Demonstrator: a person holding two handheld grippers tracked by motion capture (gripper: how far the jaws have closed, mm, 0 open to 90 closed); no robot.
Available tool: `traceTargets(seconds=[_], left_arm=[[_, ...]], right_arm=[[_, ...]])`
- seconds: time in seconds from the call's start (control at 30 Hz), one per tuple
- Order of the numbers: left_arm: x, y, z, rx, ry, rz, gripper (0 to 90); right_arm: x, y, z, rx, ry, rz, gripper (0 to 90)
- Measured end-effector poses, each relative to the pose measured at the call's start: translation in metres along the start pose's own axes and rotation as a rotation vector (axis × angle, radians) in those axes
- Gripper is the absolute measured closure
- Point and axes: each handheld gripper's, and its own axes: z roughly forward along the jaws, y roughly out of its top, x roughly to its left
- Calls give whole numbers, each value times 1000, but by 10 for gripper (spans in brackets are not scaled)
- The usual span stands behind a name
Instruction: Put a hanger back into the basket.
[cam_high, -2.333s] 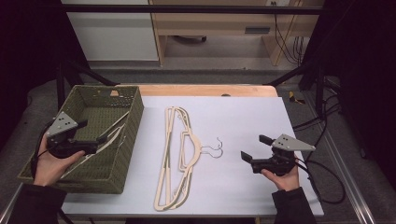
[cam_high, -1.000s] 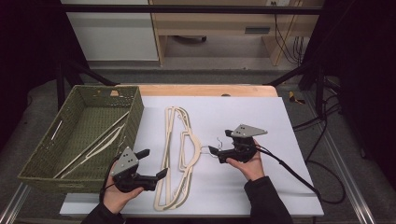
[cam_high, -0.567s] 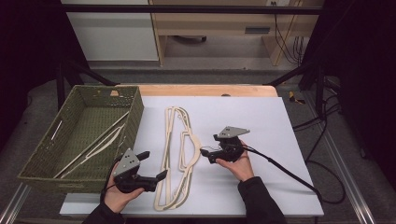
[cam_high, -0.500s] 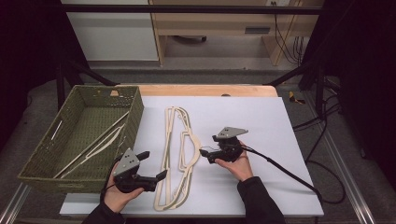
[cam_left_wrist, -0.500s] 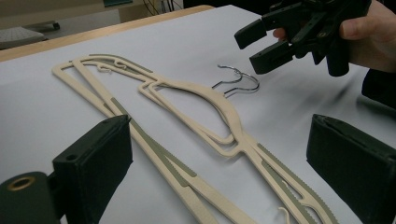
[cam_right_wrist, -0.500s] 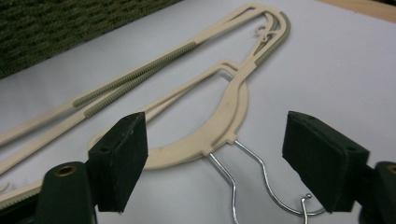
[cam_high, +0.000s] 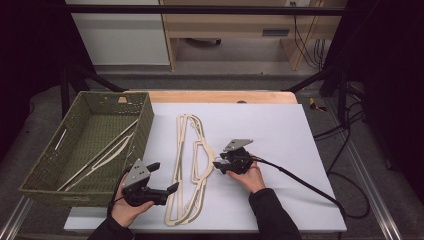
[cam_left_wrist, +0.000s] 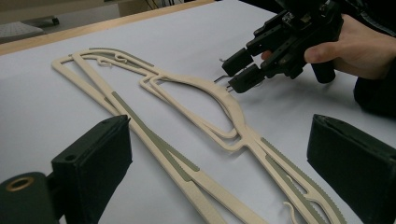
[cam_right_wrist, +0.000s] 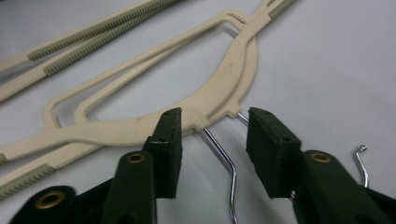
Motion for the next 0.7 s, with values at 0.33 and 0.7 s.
traceTargets(seconds=[0.33, 0.7], left_arm=[[1, -1, 1, 7, 1, -1, 68], [0, -3, 4, 25, -1, 6, 69]], right_arm=[[-3, -3, 5, 36, -5, -20, 780], [4, -4, -3, 72, 102, -46, 883]])
